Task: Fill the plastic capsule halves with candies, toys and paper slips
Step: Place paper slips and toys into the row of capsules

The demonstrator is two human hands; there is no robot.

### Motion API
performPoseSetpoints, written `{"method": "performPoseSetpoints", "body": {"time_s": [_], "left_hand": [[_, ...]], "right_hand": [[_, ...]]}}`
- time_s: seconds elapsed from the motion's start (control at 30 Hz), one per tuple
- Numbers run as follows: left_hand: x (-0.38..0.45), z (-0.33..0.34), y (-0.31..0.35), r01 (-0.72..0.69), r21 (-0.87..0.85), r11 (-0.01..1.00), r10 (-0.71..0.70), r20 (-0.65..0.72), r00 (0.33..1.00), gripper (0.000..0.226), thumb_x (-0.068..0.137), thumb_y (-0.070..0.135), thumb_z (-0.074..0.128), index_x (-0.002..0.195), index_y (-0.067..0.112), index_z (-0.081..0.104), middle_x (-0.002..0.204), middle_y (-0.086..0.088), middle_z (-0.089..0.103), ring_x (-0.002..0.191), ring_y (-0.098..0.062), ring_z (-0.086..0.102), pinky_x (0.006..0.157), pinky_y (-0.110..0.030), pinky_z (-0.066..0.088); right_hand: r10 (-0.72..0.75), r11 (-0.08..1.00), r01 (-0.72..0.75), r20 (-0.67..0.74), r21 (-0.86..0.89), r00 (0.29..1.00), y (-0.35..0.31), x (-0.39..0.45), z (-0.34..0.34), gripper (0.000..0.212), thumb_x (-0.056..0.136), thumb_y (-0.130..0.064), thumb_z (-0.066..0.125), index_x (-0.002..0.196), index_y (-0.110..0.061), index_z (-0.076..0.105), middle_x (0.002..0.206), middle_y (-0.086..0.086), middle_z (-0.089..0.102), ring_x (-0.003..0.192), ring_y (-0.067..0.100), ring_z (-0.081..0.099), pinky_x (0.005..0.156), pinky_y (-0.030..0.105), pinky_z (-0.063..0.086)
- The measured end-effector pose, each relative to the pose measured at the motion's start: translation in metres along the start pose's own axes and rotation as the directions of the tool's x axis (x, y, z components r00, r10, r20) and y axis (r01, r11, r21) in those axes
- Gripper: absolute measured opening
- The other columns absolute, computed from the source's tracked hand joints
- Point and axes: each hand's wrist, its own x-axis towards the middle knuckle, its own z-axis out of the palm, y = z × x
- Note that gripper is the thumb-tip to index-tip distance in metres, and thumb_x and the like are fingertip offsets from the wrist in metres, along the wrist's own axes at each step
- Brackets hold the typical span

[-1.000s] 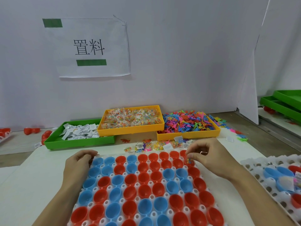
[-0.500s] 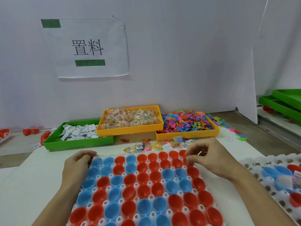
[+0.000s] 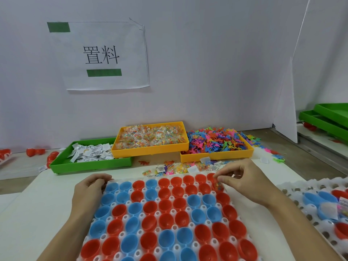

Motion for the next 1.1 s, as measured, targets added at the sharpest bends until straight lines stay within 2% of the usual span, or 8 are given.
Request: {"method": "performPoseSetpoints", "body": {"time_s": [0.37, 0.63, 0.7, 0.77, 0.93, 1.0, 1.1], "left_hand": [[-0.001, 0.001, 0.001, 0.011, 0.001, 1.0, -0.011, 0.0, 1.0, 0.032, 0.099, 0.004, 0.044, 0.089, 0.013, 0.073, 0.093, -0.004, 0.07, 0.084, -0.016, 0.062, 0.061, -0.025, 0.045], [-0.003, 0.0, 0.002, 0.011, 0.029, 1.0, -0.01, -0.003, 1.0, 0.032, 0.1, 0.005, 0.044, 0.089, 0.014, 0.073, 0.095, -0.005, 0.069, 0.089, -0.019, 0.063, 0.064, -0.027, 0.046], [-0.003, 0.001, 0.002, 0.009, 0.027, 1.0, -0.008, -0.004, 1.0, 0.032, 0.1, 0.005, 0.044, 0.089, 0.014, 0.072, 0.095, -0.004, 0.069, 0.089, -0.019, 0.063, 0.063, -0.027, 0.046], [-0.003, 0.0, 0.002, 0.005, 0.018, 1.0, -0.004, -0.01, 1.0, 0.032, 0.099, 0.004, 0.044, 0.088, 0.014, 0.073, 0.095, -0.005, 0.07, 0.088, -0.018, 0.063, 0.063, -0.027, 0.046], [-0.004, -0.001, 0.006, 0.02, -0.029, 0.999, -0.021, -0.013, 1.0, 0.032, 0.099, 0.001, 0.042, 0.088, 0.011, 0.071, 0.095, -0.01, 0.071, 0.089, -0.025, 0.066, 0.067, -0.03, 0.051], [-0.008, -0.004, 0.01, -0.049, 0.017, 0.999, 0.049, -0.01, 0.999, 0.031, 0.098, -0.001, 0.042, 0.089, 0.01, 0.07, 0.097, -0.013, 0.071, 0.09, -0.029, 0.067, 0.073, -0.036, 0.054], [-0.015, -0.012, 0.026, -0.296, 0.297, 0.908, 0.325, -0.053, 0.944, 0.028, 0.092, -0.004, 0.048, 0.087, 0.012, 0.07, 0.093, -0.008, 0.071, 0.086, -0.024, 0.065, 0.079, -0.036, 0.049]], "right_hand": [[0.002, 0.999, 0.0, -0.04, 0.05, 0.999, 0.003, 0.001, 0.0, 0.03, 0.081, -0.003, 0.079, 0.076, -0.033, 0.079, 0.08, -0.012, 0.076, 0.078, 0.008, 0.07, 0.071, 0.017, 0.055], [0.022, 0.999, -0.023, 0.032, 0.037, 0.999, 0.004, 0.001, 0.001, 0.015, 0.079, -0.007, 0.082, 0.079, -0.022, 0.08, 0.077, -0.002, 0.076, 0.073, 0.015, 0.071, 0.072, 0.028, 0.059], [0.033, 0.997, -0.032, -0.001, 0.066, 0.999, 0.004, 0.002, 0.0, 0.016, 0.081, -0.006, 0.08, 0.078, -0.022, 0.079, 0.078, -0.004, 0.076, 0.076, 0.012, 0.071, 0.073, 0.027, 0.059], [0.043, 0.994, -0.036, -0.067, 0.1, 0.997, 0.005, 0.004, -0.001, 0.017, 0.084, -0.006, 0.077, 0.079, -0.022, 0.078, 0.077, -0.005, 0.075, 0.074, 0.008, 0.069, 0.068, 0.022, 0.057], [0.08, 0.983, -0.035, -0.253, 0.178, 0.964, 0.012, 0.009, 0.0, 0.014, 0.09, -0.006, 0.07, 0.082, -0.016, 0.076, 0.067, -0.007, 0.07, 0.054, 0.002, 0.056, 0.055, 0.014, 0.047], [0.097, 0.979, -0.04, -0.281, 0.199, 0.955, 0.015, 0.01, 0.001, 0.014, 0.091, -0.006, 0.069, 0.082, -0.015, 0.075, 0.062, -0.01, 0.067, 0.051, 0.001, 0.055, 0.053, 0.012, 0.046], [0.136, 0.971, -0.063, -0.318, 0.229, 0.938, 0.019, 0.012, 0.002, 0.014, 0.092, -0.008, 0.068, 0.082, -0.016, 0.073, 0.065, -0.008, 0.068, 0.052, 0.0, 0.057, 0.052, 0.011, 0.046]]}}
